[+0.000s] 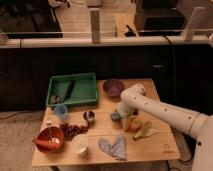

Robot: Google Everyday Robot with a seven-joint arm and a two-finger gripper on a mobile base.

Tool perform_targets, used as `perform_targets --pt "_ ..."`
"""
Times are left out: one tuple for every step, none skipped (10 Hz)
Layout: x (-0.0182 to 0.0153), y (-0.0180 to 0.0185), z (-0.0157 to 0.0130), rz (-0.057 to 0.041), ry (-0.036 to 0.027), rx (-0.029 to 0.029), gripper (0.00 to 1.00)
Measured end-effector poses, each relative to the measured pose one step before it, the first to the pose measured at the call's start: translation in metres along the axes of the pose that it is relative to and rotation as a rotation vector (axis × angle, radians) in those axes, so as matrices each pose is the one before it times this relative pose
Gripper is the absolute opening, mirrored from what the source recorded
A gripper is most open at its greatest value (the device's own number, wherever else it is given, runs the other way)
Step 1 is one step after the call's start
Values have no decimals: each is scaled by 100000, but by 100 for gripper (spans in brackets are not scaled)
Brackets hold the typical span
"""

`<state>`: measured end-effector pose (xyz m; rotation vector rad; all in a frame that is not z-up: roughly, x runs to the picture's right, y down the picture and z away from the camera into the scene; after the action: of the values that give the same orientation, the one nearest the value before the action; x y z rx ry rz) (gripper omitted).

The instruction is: Place sponge in paper cup

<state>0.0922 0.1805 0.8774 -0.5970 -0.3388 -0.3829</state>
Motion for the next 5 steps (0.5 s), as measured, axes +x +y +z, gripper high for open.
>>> perform_targets --pt "37 114 -71 43 -18 -270 62" --pt "-29 -10 2 -71 -20 -44 57" --pt "0 -7 156 648 -255 -10 56" --pt "68 -84 93 800 -16 218 62" --pt "-6 57 -139 16 54 -165 65"
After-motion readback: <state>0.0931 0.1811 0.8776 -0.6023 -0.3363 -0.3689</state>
